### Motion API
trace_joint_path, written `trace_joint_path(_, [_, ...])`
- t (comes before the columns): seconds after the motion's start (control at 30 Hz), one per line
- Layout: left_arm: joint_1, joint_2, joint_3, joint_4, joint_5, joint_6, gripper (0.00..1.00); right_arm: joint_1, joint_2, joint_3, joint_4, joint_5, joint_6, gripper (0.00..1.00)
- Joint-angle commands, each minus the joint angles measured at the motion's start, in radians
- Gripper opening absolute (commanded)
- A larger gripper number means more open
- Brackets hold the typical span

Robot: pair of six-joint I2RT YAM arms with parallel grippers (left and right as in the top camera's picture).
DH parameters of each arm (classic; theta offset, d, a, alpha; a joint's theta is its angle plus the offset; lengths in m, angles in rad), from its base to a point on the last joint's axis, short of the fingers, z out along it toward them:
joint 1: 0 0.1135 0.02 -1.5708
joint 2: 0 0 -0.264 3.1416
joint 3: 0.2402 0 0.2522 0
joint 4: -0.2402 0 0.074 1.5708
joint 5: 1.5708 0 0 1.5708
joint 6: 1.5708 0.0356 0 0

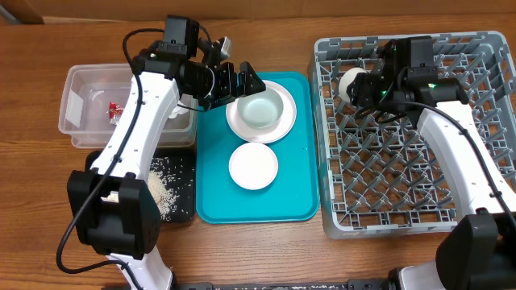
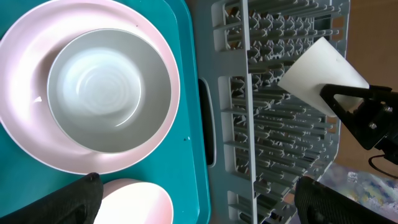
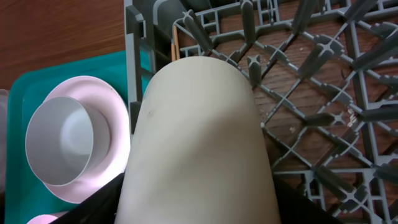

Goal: Sort waste into correct bins and load items into the dishwasher
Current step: 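Lower the white cup upside down into the rack with the right gripper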

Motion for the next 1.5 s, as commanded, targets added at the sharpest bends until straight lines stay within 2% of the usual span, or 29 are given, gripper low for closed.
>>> trace_joint_path(0.0, [-0.008, -0.016, 0.016, -0.002, -0.007, 0.016, 1.00, 0.000, 0.000, 0.010, 0.005, 0.020, 0.016, 0.51])
trace_joint_path(0.57, [-0.008, -0.016, 0.016, -0.002, -0.007, 0.016, 1.00, 0.007, 0.056, -0.046, 0.047, 0.019, 0.030, 0.52])
trace_joint_path(0.67, [-0.008, -0.016, 0.016, -0.002, -0.007, 0.016, 1.00, 0.007, 0.056, -0.046, 0.046, 0.000, 0.030, 0.64])
trace_joint_path(0.77, [-0.008, -0.016, 0.016, -0.002, -0.007, 0.016, 1.00, 0.007, 0.056, -0.046, 0.036, -0.003, 0.030, 0.66])
trace_joint_path(0.93, [-0.008, -0.016, 0.016, -0.002, -0.007, 0.016, 1.00, 0.007, 0.056, -0.046, 0.028, -0.003, 0.029, 0.80])
trace_joint_path(1.07, [-0.008, -0.016, 0.016, -0.002, -0.007, 0.016, 1.00, 0.007, 0.056, -0.046, 0.024, -0.003, 0.029, 0.83])
trace_joint_path(1.33, [-0.008, -0.016, 0.016, -0.002, -0.007, 0.016, 1.00, 0.006, 0.056, -0.043, 0.040, -0.003, 0.026, 0.83])
trace_joint_path(1.4, [-0.008, -0.016, 0.016, -0.002, -0.007, 0.016, 1.00, 0.007, 0.054, -0.042, 0.045, -0.003, 0.026, 0.79])
trace_joint_path(1.47, [-0.008, -0.016, 0.016, -0.002, -0.010, 0.016, 1.00, 0.006, 0.052, -0.042, 0.068, -0.003, 0.026, 0.69])
